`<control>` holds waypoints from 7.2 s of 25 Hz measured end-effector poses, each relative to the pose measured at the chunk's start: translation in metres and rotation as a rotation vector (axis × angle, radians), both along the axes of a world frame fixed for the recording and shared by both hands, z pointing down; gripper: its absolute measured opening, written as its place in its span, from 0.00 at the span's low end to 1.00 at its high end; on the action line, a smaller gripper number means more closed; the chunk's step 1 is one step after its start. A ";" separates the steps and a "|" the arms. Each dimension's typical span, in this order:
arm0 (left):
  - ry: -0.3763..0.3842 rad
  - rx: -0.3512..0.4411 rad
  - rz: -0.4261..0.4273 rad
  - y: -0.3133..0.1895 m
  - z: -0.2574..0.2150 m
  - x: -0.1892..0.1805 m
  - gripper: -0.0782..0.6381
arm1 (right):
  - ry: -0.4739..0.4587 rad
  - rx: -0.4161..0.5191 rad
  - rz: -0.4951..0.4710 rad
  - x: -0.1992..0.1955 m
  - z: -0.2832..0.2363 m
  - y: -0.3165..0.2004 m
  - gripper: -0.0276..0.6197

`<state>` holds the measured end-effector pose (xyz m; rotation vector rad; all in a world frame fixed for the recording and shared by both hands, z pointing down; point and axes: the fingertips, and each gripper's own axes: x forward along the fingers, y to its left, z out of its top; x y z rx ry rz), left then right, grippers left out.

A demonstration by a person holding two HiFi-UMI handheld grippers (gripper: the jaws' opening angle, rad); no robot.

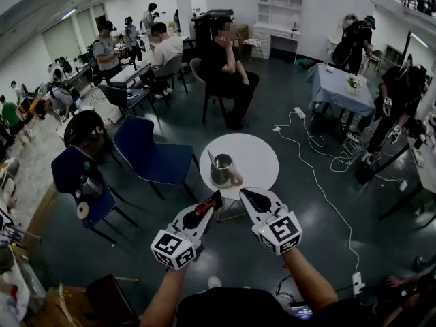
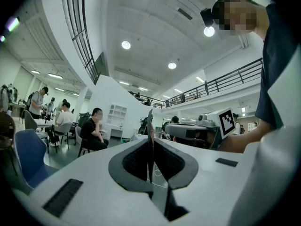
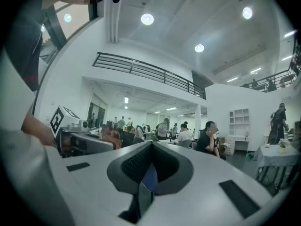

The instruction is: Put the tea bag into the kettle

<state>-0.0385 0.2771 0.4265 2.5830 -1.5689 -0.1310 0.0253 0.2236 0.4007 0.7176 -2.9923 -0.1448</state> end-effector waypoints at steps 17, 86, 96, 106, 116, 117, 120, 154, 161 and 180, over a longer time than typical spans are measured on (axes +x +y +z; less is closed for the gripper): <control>0.011 0.020 0.009 -0.003 0.007 -0.034 0.16 | -0.012 -0.036 0.033 -0.027 0.013 -0.001 0.07; -0.044 -0.165 0.011 -0.258 0.083 -0.128 0.16 | -0.026 -0.104 0.117 -0.091 0.035 -0.260 0.07; -0.119 -0.255 0.008 -0.329 0.115 -0.116 0.16 | -0.016 -0.131 0.096 -0.080 0.044 -0.319 0.07; -0.220 -0.337 -0.032 -0.395 0.154 -0.115 0.16 | -0.008 -0.161 0.068 -0.065 0.060 -0.373 0.07; -0.296 -0.450 -0.043 -0.442 0.203 -0.106 0.16 | -0.010 -0.191 0.057 -0.050 0.074 -0.423 0.07; -0.305 -0.463 -0.042 -0.445 0.207 -0.105 0.16 | -0.009 -0.195 0.054 -0.048 0.075 -0.428 0.07; -0.325 -0.495 -0.044 -0.453 0.222 -0.103 0.16 | -0.004 -0.197 0.045 -0.045 0.079 -0.440 0.07; -0.582 -0.747 0.226 -0.484 0.306 -0.123 0.16 | 0.023 -0.230 0.186 -0.050 0.088 -0.487 0.07; -0.674 -0.725 0.324 -0.491 0.320 -0.126 0.16 | 0.027 -0.224 0.232 -0.053 0.089 -0.494 0.07; -0.786 -0.754 0.481 -0.482 0.340 -0.106 0.16 | 0.044 -0.222 0.270 -0.059 0.090 -0.494 0.07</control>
